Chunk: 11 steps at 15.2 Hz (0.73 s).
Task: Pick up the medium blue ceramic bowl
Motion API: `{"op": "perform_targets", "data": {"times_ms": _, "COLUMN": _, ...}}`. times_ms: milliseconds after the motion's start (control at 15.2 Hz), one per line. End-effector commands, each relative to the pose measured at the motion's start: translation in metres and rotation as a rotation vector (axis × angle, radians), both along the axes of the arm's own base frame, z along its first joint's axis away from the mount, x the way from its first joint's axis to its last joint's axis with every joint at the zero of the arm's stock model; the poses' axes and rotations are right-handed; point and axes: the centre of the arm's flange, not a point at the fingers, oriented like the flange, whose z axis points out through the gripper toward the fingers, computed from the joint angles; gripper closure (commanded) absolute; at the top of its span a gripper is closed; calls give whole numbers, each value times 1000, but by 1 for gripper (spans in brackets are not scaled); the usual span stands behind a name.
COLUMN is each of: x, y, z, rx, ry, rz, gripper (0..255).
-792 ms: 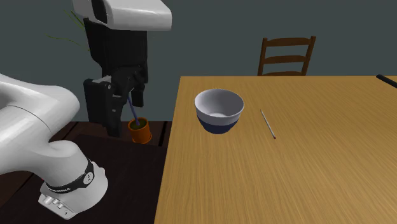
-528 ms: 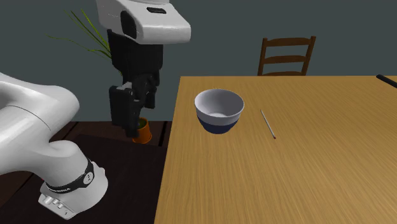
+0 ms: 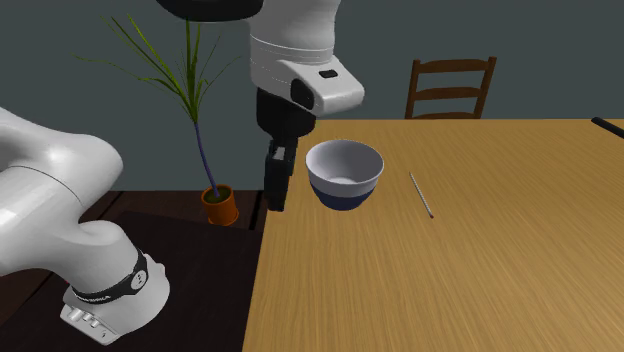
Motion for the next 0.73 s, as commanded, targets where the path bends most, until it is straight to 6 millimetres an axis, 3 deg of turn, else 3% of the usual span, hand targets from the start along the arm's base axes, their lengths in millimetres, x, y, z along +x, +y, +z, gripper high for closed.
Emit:
{"op": "perform_targets", "data": {"times_ms": 0, "x": 18, "y": 16, "z": -14, "rx": 21, "ry": 1, "rz": 7, "gripper": 0}}
{"op": "perform_targets", "data": {"times_ms": 660, "x": 86, "y": 101, "z": -71, "rx": 118, "ry": 9, "rz": 45, "gripper": 0}}
